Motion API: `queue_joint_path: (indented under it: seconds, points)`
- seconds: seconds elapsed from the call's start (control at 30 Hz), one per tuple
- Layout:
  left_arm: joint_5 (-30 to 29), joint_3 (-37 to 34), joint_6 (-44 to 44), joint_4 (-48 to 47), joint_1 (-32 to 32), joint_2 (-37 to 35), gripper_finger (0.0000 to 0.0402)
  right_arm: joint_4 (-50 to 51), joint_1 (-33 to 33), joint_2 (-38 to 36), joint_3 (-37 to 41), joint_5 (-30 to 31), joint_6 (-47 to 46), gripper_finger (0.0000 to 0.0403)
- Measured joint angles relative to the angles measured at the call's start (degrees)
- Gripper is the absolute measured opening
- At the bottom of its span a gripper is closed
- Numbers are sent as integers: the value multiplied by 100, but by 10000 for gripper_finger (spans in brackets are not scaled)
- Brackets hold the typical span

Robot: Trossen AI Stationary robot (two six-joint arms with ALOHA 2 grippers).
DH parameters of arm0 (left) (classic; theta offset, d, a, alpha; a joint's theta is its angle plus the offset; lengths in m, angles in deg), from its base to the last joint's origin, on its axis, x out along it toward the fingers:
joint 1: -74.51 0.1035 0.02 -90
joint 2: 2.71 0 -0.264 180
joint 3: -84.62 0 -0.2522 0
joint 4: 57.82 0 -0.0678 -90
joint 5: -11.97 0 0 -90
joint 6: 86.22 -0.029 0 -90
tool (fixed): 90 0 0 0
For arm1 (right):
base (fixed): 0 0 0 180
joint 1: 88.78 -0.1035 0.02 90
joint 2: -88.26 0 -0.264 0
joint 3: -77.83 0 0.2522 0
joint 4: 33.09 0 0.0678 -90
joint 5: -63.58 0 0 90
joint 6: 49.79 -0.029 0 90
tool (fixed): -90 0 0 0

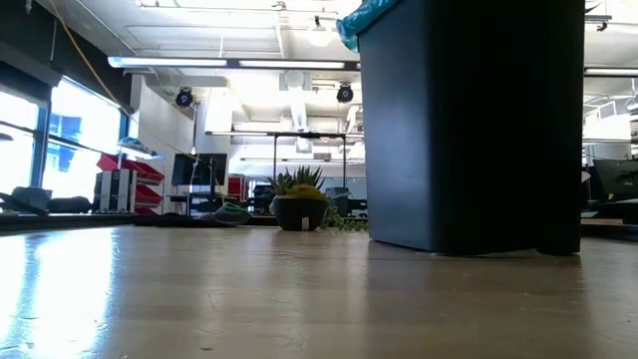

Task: Place trash/remove bag and relplace
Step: Remove the blue trash bag from the trash bin

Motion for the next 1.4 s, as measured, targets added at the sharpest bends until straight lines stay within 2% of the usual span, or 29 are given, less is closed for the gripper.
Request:
queue_joint_path:
  seconds: [1.0, 1.4]
  points:
    - [2, 0, 0, 0, 0, 11, 158, 0, 4, 0, 0, -10, -16, 155]
    - [21, 0, 0, 1, 0, 11, 158, 50, -120, -2, 1, -716, -5, 156]
